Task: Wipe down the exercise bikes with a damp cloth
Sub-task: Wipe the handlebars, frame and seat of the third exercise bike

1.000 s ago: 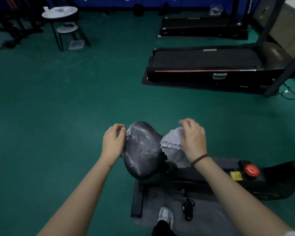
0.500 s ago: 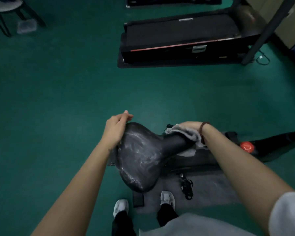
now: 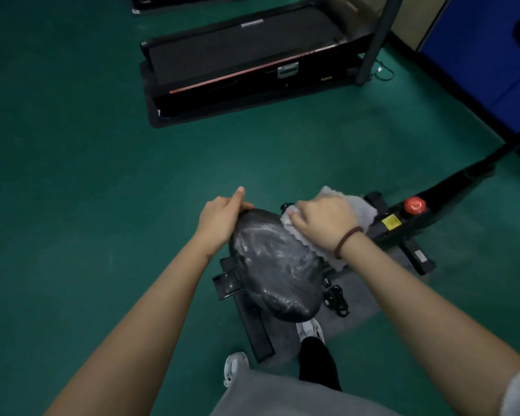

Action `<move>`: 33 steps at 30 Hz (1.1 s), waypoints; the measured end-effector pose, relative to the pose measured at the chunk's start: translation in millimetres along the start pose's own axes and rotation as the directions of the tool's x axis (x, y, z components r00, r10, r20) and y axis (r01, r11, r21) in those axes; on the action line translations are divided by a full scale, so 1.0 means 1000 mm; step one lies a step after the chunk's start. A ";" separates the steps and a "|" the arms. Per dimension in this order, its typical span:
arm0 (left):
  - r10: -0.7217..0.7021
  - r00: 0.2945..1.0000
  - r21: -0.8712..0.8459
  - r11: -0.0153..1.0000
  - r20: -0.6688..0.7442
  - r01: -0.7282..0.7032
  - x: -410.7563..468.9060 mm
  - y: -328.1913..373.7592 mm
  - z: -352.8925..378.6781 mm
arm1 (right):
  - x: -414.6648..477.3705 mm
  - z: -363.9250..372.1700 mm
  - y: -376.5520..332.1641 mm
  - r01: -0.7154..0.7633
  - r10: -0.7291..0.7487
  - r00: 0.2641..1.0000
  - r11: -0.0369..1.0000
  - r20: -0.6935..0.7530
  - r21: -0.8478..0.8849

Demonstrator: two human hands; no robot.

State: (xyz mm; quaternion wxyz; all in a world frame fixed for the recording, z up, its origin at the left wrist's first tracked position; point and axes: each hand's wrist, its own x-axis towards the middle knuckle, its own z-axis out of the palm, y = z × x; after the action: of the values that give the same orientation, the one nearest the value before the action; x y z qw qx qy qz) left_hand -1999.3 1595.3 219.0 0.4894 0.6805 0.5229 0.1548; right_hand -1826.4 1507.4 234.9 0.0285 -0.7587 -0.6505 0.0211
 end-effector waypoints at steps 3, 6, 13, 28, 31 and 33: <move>-0.010 1.000 -0.140 0.990 -0.012 0.009 -0.004 -0.006 -0.007 | 0.010 0.011 -0.037 -0.056 0.051 0.997 0.994 0.053 0.090; 0.008 0.992 -0.159 0.987 -0.123 -0.028 -0.009 -0.015 -0.018 | 0.033 0.017 -0.054 -0.127 0.080 0.976 0.964 0.201 0.232; 0.131 0.967 -0.137 0.977 -0.219 -0.163 -0.023 -0.017 -0.034 | 0.043 0.007 -0.096 0.059 -0.172 0.937 0.935 0.304 0.349; 0.271 0.920 0.702 0.595 0.283 -0.391 -0.011 0.013 0.036 | 0.022 -0.001 0.036 -0.110 0.090 0.962 0.992 0.257 0.065; 0.125 0.986 0.751 0.640 0.108 -0.163 -0.004 0.023 0.046 | 0.025 0.002 0.041 -0.112 0.086 0.970 0.988 0.227 0.103; 0.005 1.000 0.711 0.703 -0.020 0.011 -0.001 0.028 0.050 | 0.025 0.004 0.044 -0.088 0.059 0.973 0.989 0.221 0.123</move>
State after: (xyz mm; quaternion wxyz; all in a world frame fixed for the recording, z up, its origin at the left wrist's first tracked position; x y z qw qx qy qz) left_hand -1947.6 1570.0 218.7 0.1840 0.8142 0.5482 -0.0524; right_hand -1779.2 1525.9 227.4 0.0067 -0.7719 -0.6183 0.1478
